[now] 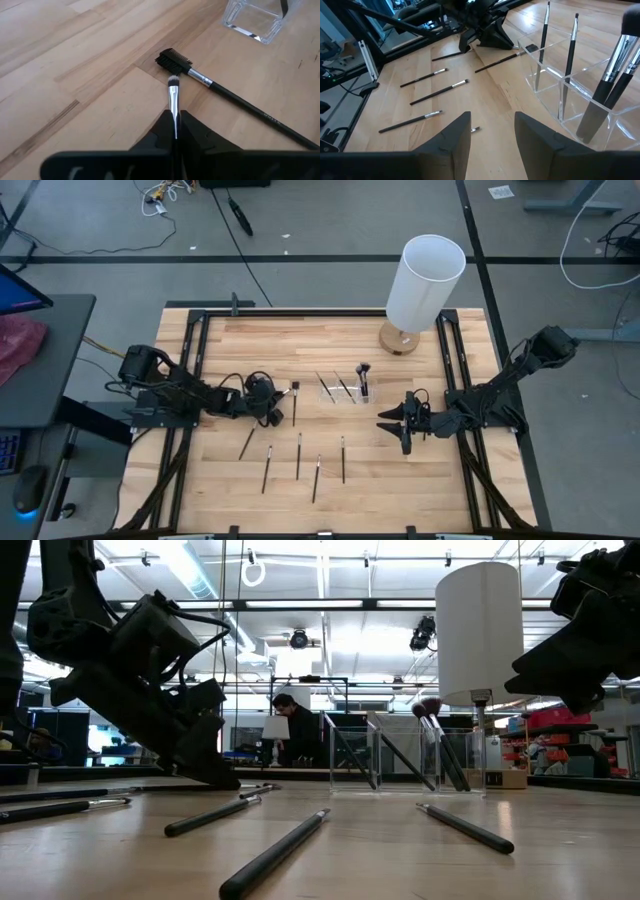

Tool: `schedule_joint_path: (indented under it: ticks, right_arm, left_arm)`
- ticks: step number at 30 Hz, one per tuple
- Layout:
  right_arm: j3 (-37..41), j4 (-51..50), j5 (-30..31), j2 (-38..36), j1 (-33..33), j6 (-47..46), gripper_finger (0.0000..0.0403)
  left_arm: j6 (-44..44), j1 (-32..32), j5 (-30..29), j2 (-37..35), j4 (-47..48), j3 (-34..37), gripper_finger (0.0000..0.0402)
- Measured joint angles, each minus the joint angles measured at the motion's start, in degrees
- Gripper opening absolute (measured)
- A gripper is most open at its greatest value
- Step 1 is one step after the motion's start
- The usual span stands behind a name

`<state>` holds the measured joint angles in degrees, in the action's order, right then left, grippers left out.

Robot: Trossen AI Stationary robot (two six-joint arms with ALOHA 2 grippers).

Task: Pick & Place Makeup Supplies
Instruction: Put the black makeup brush into the transparent organizer

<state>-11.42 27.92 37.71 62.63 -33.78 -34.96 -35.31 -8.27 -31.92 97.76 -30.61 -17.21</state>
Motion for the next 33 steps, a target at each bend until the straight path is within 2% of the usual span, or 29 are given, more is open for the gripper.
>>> schedule_joint_path:
  ticks: [16,33]
  right_arm:
    - [0.00,-0.02,0.00,0.00,-0.01,0.28,0.0155]
    - [0.00,0.19,0.00,-0.02,0.00,0.33,0.0155]
  left_arm:
    - [4.96,-0.14,0.03,-0.12,-3.71,0.61,0.0012]
    - [8.22,-0.83,1.97,-7.46,-2.99,0.70,0.0010]
